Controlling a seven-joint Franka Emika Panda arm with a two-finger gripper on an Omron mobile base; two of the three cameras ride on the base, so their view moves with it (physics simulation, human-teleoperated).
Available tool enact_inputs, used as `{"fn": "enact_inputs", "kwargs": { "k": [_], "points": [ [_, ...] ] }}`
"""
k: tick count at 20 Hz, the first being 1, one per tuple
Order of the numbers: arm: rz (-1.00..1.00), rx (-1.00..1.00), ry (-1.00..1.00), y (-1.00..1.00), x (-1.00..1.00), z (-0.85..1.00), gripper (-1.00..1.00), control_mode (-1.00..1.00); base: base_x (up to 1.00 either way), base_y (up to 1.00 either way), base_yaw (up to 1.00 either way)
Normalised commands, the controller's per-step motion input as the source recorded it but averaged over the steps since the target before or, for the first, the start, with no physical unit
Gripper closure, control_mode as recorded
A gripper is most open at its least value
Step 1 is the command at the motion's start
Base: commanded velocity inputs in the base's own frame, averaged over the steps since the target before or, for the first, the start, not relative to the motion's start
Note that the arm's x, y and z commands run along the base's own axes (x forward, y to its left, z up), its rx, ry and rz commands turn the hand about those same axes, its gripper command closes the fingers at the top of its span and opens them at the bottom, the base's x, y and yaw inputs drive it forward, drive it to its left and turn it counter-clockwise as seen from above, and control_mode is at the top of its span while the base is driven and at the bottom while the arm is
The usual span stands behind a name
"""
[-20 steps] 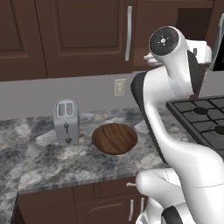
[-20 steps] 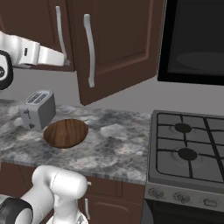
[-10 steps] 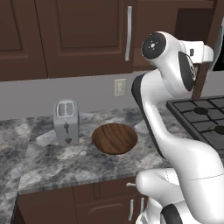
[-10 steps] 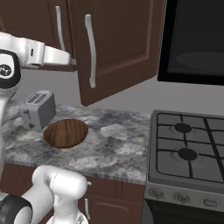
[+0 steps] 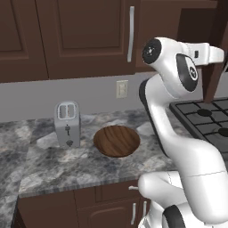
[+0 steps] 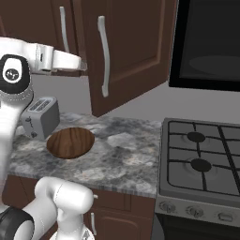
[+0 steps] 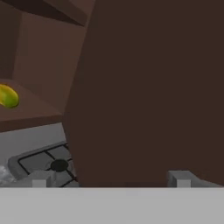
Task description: Open the cabinet. Pick the orange and mango from the cabinet and place them into the bowl. Then close the cabinet.
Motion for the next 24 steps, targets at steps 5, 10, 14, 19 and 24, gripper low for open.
{"fn": "enact_inputs", "kwargs": {
  "k": [5, 10, 14, 19, 24],
  "points": [
    [-0.16, -0.07, 0.00, -0.39, 0.00, 0.00, -1.00, -1.00, 0.00, 0.00, 0.00],
    [-0.14, -0.07, 0.00, -0.37, 0.00, 0.00, -1.00, -1.00, 0.00, 0.00, 0.00],
    [-0.13, -0.06, 0.00, -0.41, 0.00, 0.00, -1.00, -1.00, 0.00, 0.00, 0.00],
    [-0.13, -0.06, 0.00, -0.39, 0.00, -0.01, -1.00, -1.00, 0.00, 0.00, 0.00],
    [-0.09, -0.06, 0.00, -0.32, 0.00, -0.09, -1.00, -1.00, 0.00, 0.00, 0.00]
  ]
}}
